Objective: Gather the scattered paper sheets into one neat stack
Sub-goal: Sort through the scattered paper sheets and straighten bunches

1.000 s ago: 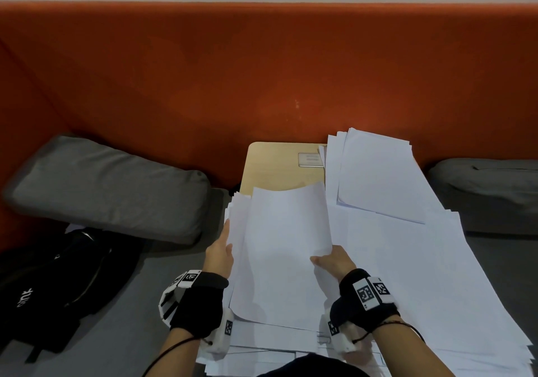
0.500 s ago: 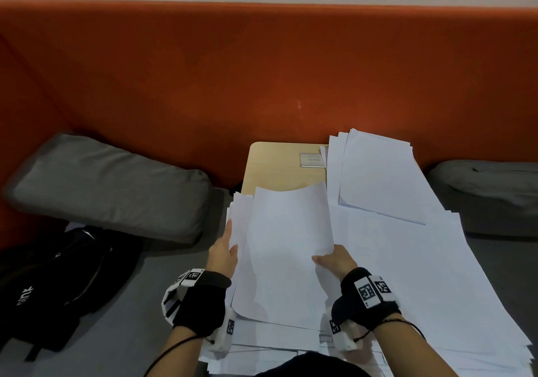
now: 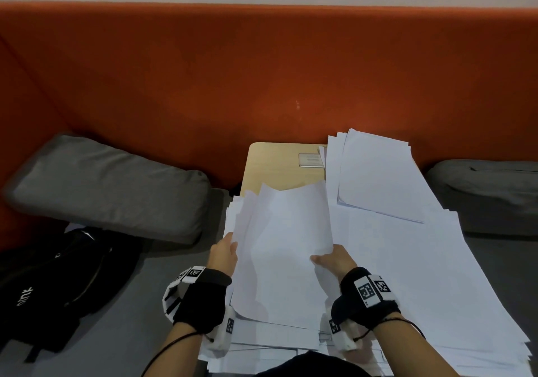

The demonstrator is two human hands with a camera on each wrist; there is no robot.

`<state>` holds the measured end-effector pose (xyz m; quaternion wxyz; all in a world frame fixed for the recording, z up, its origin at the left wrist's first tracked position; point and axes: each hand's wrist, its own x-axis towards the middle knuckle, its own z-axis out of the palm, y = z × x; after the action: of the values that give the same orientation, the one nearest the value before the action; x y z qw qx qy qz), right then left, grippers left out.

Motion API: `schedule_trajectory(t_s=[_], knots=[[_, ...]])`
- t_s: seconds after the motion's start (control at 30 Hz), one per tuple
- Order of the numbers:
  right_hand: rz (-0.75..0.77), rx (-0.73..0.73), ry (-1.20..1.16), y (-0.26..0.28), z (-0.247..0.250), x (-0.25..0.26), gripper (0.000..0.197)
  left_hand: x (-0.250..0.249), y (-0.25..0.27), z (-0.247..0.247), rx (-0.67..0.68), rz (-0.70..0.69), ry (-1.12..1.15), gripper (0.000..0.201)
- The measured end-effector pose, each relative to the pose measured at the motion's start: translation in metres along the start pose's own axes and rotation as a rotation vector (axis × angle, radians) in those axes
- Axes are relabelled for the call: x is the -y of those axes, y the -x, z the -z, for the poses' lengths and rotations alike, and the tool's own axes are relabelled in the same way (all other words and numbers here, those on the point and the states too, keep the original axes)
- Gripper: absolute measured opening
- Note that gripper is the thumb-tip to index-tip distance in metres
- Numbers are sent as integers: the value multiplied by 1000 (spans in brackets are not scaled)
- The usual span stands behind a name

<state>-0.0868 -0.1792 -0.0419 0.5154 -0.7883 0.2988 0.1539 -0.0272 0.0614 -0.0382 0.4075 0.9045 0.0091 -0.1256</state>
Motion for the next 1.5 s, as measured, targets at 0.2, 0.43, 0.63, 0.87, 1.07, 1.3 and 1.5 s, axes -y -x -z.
schedule_trajectory(t_s=[0.2,0.43,0.63,0.87,1.07,1.3,1.5], knots=[[148,14,-249,14,14,21,35,-20,6,30,-14,-69,652,26],[452,-246,-520,36,19,64,43,-68,15,39,-66,-383,606,33],[687,-332,-634,59,40,87,45,-98,28,60,-222,-606,724,53],[323,-132,-237,38,27,61,34,-57,6,16,23,-289,139,41],[103,-172,-56,10,52,29,28,2,-16,12,109,106,-272,40],[-55,-65,153,-5,26,-6,43,1,-8,3,14,132,-251,35],[-86,-65,170,-8,26,-6,42,-7,-3,-2,-137,56,-38,28]])
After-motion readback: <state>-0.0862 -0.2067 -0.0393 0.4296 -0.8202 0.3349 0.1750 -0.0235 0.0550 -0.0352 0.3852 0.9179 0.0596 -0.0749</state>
